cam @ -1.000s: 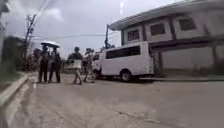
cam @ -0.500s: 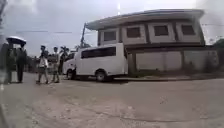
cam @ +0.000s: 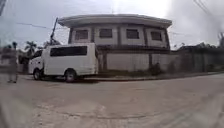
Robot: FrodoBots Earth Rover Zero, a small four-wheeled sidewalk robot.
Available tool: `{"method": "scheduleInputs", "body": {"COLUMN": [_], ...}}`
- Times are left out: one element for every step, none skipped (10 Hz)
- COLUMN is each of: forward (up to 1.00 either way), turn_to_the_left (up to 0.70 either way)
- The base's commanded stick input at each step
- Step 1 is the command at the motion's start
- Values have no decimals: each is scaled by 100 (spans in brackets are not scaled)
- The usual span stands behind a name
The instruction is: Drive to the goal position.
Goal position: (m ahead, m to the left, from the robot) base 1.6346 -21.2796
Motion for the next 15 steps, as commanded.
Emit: {"method": "scheduleInputs", "body": {"forward": [0, 0, 0, 0, 0, 0, 0, 0, 0, 0, 0, 0, 0, 0, 0], "turn_to_the_left": [-69, -69, -69, -69, -69, -69, -69, -69, -69, -69, -69, -69, -49, -5, 0]}}
